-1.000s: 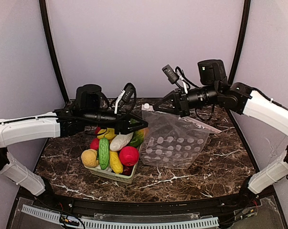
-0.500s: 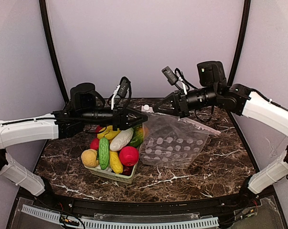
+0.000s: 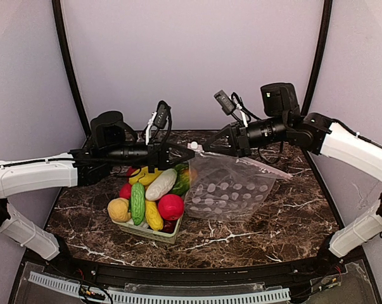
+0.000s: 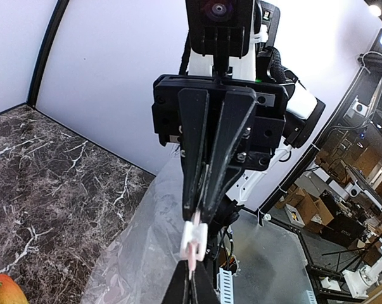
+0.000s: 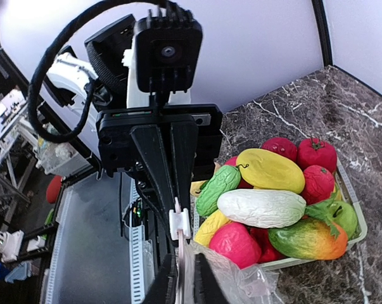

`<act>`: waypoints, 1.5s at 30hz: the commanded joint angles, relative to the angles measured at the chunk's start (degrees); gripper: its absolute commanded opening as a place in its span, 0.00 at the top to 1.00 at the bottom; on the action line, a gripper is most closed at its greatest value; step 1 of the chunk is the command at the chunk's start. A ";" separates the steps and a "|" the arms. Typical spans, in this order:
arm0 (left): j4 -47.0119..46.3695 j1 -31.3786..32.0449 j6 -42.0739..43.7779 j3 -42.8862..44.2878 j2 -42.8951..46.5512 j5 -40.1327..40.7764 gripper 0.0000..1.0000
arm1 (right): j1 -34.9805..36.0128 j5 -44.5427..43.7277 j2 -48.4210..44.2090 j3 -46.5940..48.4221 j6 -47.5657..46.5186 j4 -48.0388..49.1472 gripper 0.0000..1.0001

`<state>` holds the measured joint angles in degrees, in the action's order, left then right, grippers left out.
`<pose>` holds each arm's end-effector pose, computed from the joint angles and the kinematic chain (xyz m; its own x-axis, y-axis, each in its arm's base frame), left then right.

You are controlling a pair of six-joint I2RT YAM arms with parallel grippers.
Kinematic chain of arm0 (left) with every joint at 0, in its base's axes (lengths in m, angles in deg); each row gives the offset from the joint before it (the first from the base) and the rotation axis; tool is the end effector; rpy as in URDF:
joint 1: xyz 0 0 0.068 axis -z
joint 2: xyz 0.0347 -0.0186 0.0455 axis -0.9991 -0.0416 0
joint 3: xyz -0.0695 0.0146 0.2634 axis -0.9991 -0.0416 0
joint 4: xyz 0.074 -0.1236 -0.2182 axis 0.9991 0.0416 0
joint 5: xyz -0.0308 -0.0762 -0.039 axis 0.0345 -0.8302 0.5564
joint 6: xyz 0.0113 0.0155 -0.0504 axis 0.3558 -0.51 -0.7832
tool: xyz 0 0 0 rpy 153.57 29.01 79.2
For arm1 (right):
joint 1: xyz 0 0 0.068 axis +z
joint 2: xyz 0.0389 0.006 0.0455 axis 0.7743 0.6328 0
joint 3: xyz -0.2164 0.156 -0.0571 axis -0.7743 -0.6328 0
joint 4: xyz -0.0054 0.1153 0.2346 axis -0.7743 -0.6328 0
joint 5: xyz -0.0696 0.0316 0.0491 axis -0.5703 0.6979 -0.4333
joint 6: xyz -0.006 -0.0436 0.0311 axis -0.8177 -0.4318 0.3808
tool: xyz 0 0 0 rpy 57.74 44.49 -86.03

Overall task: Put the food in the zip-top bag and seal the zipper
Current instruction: Pass from the right arm to the left, then unzip the zipper from the zipper food storage bag.

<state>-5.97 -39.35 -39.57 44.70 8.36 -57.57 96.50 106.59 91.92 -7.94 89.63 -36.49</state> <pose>0.1945 -0.2511 0.3466 -0.4290 -0.0625 -0.9011 0.9010 0.0409 -0.4318 0.2012 0.2404 0.3887 -0.4488 -0.2305 -0.8634 -0.8936 0.1296 0.4298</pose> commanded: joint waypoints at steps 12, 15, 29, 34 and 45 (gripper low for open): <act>0.09 -0.15 0.69 -0.65 0.67 -1.60 0.99 | 1.74 0.23 4.26 4.37 -1.39 0.07 0.73; 0.27 -0.14 0.72 -0.57 0.52 -1.51 0.99 | 1.88 1.01 4.79 4.89 -1.50 0.49 0.75; 0.04 -0.15 0.46 0.16 -0.57 -1.43 0.99 | 2.13 2.70 5.31 4.91 -1.22 2.11 0.89; 0.24 -0.15 0.35 0.34 -0.58 -0.97 0.99 | 2.11 2.39 5.31 4.90 -1.28 2.35 0.98; 3.05 -0.34 0.37 1.61 -0.28 1.11 0.99 | 2.06 0.56 5.04 4.65 -1.59 2.40 1.00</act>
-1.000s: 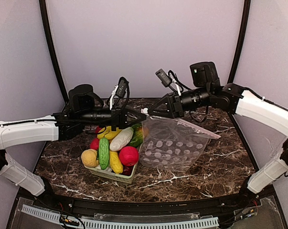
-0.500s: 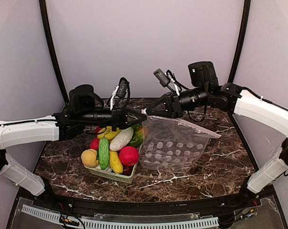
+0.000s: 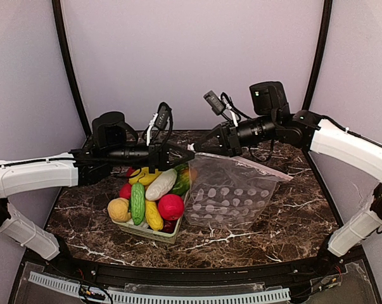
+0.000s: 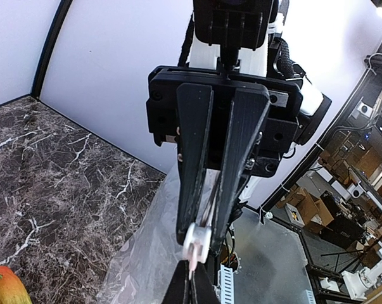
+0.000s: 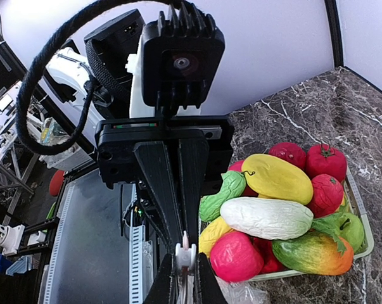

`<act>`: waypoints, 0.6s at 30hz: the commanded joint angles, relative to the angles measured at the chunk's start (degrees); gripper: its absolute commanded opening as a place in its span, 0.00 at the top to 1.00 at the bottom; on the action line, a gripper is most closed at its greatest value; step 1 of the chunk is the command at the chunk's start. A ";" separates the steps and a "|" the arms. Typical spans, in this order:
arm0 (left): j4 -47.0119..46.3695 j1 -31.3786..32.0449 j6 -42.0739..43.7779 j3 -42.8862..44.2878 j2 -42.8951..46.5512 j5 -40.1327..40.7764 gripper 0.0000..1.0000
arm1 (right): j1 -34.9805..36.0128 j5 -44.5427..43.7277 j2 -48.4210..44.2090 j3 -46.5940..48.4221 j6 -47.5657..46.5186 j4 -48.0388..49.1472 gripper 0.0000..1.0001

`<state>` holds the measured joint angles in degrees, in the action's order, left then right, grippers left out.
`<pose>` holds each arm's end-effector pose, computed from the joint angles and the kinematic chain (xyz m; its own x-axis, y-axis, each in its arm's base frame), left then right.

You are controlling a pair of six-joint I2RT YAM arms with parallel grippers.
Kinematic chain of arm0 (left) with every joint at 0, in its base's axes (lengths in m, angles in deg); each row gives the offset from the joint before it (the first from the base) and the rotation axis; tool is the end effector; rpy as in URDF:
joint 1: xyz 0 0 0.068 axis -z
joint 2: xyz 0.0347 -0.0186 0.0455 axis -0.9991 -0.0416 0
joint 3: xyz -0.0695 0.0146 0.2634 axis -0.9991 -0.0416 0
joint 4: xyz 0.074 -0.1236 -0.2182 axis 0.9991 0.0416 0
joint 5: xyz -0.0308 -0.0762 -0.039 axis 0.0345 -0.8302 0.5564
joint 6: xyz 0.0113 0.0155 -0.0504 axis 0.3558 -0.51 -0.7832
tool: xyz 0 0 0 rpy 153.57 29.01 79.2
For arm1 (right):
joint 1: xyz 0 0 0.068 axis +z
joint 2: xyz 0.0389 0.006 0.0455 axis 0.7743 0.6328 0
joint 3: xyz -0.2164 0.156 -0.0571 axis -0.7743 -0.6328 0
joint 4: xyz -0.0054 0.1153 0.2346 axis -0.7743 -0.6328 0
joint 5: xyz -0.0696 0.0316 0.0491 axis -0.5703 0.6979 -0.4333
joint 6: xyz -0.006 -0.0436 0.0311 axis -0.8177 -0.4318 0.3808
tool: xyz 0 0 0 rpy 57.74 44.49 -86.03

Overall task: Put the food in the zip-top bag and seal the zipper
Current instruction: Unzip the zipper from the zipper food storage bag.

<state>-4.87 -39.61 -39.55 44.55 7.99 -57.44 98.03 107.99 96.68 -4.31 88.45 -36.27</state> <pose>0.1968 -0.2513 0.3418 -0.4453 -0.0466 -0.8942 0.8925 0.0562 -0.4474 0.2089 0.2620 0.3856 -0.4331 -0.2592 -0.8633 -0.9005 0.0825 0.4270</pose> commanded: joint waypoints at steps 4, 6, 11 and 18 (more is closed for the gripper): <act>3.05 -0.68 0.26 1.84 1.00 2.13 0.99 | 0.37 -1.71 -0.02 0.67 -0.42 2.05 1.00; 3.95 -1.21 0.15 1.73 1.38 2.63 0.99 | 0.22 -1.89 -0.27 0.51 -0.41 2.04 1.00; 4.66 -3.19 -1.09 0.64 2.25 2.94 0.99 | -0.68 -2.02 -1.29 -0.51 -0.07 2.11 1.00; 4.85 -4.61 -1.45 0.12 3.11 2.35 0.99 | -1.88 -2.28 -3.04 -2.41 0.56 2.14 1.00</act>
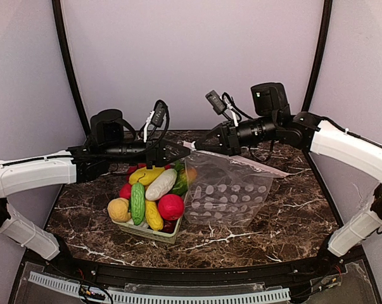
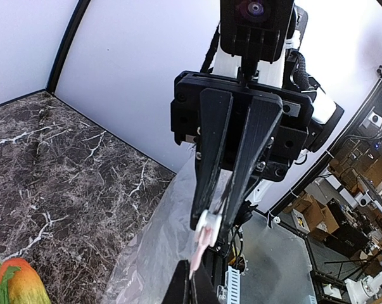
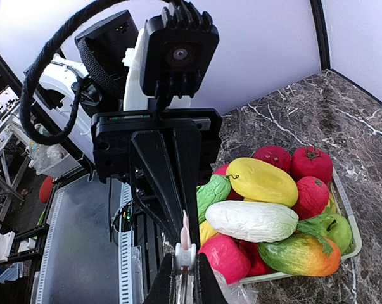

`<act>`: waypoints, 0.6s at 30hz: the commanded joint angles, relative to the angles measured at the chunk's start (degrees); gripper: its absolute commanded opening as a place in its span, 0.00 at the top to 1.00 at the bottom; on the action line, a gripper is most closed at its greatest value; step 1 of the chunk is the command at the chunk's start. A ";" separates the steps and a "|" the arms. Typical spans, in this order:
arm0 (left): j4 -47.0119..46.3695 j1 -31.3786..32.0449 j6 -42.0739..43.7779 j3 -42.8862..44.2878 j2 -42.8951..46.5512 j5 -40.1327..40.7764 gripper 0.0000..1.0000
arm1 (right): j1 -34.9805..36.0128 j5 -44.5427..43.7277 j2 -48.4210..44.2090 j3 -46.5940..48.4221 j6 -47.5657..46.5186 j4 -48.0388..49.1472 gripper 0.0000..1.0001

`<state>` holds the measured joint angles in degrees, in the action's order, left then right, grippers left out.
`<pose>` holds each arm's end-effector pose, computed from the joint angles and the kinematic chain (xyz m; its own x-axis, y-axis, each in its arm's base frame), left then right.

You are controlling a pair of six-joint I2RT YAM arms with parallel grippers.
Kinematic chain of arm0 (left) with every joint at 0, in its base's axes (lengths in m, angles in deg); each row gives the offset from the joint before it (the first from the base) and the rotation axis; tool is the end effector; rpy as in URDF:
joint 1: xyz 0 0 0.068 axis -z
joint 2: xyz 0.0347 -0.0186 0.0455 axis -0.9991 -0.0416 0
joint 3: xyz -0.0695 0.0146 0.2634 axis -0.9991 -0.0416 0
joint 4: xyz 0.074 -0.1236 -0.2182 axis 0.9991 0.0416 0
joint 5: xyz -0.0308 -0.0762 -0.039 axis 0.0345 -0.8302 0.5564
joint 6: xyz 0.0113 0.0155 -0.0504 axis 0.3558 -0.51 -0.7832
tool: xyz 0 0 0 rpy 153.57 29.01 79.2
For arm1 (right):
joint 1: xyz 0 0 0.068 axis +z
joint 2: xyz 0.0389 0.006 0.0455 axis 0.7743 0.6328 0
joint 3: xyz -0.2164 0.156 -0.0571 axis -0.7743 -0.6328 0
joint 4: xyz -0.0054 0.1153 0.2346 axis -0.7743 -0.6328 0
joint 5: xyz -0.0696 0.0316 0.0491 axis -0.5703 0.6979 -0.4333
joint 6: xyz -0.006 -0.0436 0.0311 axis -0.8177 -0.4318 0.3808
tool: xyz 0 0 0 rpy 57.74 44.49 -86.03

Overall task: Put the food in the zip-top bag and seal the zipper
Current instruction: Unzip the zipper from the zipper food storage bag.

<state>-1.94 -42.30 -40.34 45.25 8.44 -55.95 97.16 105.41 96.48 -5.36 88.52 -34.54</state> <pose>0.2083 -0.2407 0.3432 -0.4725 -0.0615 -0.8792 0.8695 0.1302 -0.4765 0.2146 0.2589 0.3829 -0.4289 -0.2343 -0.8724 -0.9031 0.1344 0.4079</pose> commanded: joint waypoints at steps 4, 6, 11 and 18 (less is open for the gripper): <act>1.91 -2.39 -0.87 -0.62 2.74 0.91 0.99 | -1.47 0.04 -3.66 -2.04 0.66 0.41 1.00; 1.91 -2.65 -1.00 -0.63 2.70 0.96 0.99 | -1.70 -0.08 -4.02 -2.35 0.67 0.41 1.00; 1.91 -3.08 -1.57 -0.76 2.66 1.15 0.99 | -2.19 -0.45 -4.75 -3.09 0.83 0.38 1.00; 2.05 -3.90 -1.92 -1.03 2.84 1.85 0.99 | -3.05 -0.87 -5.75 -4.22 1.02 0.24 1.00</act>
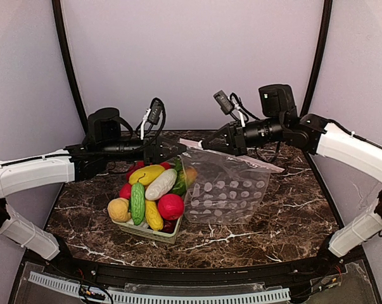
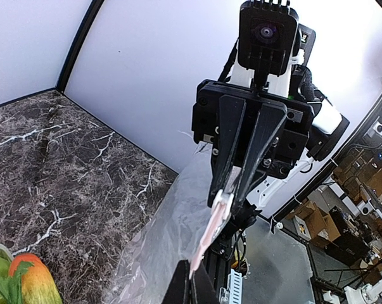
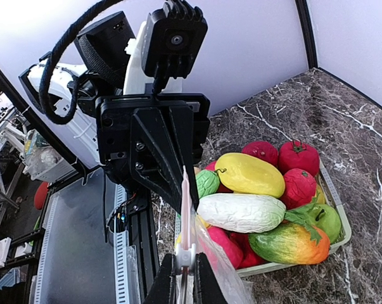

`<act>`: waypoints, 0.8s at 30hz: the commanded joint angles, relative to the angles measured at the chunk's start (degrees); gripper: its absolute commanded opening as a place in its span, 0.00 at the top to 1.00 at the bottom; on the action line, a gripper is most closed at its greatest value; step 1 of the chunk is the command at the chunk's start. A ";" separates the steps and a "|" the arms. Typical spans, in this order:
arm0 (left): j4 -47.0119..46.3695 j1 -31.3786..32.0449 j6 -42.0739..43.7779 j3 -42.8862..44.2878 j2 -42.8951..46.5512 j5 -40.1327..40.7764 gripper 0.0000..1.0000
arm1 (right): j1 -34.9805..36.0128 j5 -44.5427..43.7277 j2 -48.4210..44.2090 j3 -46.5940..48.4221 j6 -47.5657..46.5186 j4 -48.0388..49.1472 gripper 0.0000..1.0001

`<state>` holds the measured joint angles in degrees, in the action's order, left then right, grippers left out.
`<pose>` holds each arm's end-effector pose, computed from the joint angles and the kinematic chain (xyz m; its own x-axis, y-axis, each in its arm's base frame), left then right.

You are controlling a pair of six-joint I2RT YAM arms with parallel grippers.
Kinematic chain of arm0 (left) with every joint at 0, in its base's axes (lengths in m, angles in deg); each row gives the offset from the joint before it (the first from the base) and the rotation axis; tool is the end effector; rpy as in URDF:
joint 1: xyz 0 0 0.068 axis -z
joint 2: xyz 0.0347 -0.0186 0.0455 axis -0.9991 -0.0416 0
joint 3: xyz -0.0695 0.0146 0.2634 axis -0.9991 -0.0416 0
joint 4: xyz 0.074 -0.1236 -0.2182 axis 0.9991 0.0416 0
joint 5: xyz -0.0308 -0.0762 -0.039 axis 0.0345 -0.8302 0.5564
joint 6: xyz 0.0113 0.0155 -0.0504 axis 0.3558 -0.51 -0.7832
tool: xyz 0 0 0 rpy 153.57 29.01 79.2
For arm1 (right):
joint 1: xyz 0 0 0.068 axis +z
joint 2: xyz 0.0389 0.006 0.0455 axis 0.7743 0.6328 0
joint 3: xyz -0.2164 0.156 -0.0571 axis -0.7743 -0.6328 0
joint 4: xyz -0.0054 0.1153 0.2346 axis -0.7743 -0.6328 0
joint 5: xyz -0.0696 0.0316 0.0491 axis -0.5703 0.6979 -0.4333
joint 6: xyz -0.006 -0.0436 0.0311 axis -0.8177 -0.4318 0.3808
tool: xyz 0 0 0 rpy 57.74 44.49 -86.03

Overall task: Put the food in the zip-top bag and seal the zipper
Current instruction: Unzip the zipper from the zipper food storage bag.

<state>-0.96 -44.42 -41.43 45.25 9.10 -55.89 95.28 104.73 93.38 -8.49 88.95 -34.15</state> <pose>0.2151 -0.2310 0.3449 -0.4897 -0.0792 -0.8683 0.8528 0.1635 -0.4959 0.2134 0.2419 0.3814 -0.4391 -0.2127 -0.8729 -0.8960 0.1749 0.4081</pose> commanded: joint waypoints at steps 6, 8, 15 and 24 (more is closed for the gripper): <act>0.94 -2.76 -1.65 -1.42 2.00 2.23 0.99 | -2.28 -0.98 -4.34 -2.38 0.67 -0.64 1.00; 0.93 -3.03 -1.95 -1.55 1.88 2.32 0.99 | -2.64 -1.26 -4.98 -2.82 0.67 -0.92 1.00; 1.22 -3.96 -2.42 -2.16 1.94 2.88 0.99 | -3.77 -2.50 -7.34 -4.57 0.50 -2.44 1.00; 2.31 -5.21 -2.51 -2.95 2.40 3.69 0.99 | -5.47 -4.94 -10.43 -6.64 -0.07 -4.56 1.00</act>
<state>-0.96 -47.41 -43.53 43.81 9.25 -55.19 91.58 101.61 85.93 -14.10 89.32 -36.84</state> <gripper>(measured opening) 0.007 0.060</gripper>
